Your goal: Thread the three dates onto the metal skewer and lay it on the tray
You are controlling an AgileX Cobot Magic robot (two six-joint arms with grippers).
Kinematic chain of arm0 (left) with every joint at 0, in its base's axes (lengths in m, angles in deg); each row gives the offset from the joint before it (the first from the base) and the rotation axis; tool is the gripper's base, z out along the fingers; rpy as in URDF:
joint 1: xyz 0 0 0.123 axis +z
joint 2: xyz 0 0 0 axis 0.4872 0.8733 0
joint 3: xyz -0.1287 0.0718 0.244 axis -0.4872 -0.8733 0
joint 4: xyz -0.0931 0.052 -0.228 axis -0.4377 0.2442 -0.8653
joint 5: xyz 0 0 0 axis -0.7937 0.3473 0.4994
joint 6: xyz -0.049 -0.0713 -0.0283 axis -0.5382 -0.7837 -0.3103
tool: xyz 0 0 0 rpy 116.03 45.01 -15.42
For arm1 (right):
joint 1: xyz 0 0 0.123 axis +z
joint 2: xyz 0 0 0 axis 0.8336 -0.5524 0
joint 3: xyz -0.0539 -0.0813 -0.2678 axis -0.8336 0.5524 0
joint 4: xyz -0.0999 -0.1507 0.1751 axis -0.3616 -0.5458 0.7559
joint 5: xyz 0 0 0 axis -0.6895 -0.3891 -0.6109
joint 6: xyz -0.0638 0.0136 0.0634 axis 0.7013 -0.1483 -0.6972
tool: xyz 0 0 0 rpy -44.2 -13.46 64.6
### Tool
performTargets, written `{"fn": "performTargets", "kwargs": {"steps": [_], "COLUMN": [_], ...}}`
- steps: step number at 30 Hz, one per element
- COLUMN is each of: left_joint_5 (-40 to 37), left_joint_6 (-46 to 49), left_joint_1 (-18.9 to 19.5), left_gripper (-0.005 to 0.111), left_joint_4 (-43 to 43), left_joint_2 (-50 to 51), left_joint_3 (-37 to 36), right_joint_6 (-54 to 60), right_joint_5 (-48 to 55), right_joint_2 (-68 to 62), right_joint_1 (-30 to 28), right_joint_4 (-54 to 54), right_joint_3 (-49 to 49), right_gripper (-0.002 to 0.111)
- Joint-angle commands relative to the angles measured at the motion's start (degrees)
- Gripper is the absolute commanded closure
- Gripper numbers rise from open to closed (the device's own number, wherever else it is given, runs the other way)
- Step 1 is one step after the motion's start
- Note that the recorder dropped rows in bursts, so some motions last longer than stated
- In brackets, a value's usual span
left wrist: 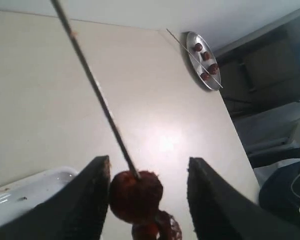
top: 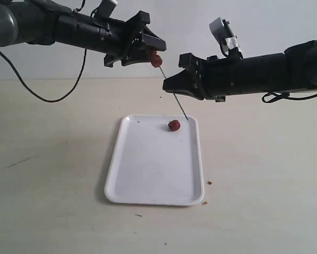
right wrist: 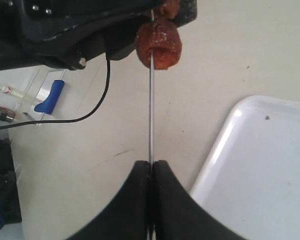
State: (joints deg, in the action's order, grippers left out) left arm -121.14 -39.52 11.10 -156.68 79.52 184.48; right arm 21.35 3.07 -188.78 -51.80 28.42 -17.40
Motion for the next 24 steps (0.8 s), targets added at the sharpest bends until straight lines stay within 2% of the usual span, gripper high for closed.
{"fn": "performTargets", "kwargs": {"steps": [1,4,9,13,21,24], "left_joint_5": [-1.83,-1.83,-2.16,-2.76,-6.17,-7.01], "left_joint_6": [0.69,0.68,0.68,0.57,1.45,1.21], "left_joint_1": [0.93,1.04,1.04,1.04,1.28,-0.61], "left_gripper": [0.058,0.055,0.040,0.039,0.039,0.039], "left_joint_4": [-0.89,-0.89,0.23,2.52,2.53,9.57], "left_joint_2": [-0.06,-0.06,-0.06,-0.06,-0.68,-0.68], "left_joint_3": [0.10,0.10,0.10,0.10,0.10,0.10], "right_joint_6": [0.44,0.25,-0.08,-0.65,-7.08,-7.64], "right_joint_5": [-0.90,-1.00,-0.40,-0.57,-5.12,-3.54], "right_joint_2": [-0.06,-0.06,0.07,1.29,3.57,3.98], "right_joint_1": [-0.03,-0.03,-1.30,-3.07,-8.71,-11.17], "right_joint_4": [-0.60,-1.56,-2.44,-5.04,-16.83,-24.81], "right_joint_3": [-0.58,-0.58,-0.58,-0.58,-0.58,-0.58], "right_gripper": [0.108,0.108,0.108,0.108,0.108,0.108]}}
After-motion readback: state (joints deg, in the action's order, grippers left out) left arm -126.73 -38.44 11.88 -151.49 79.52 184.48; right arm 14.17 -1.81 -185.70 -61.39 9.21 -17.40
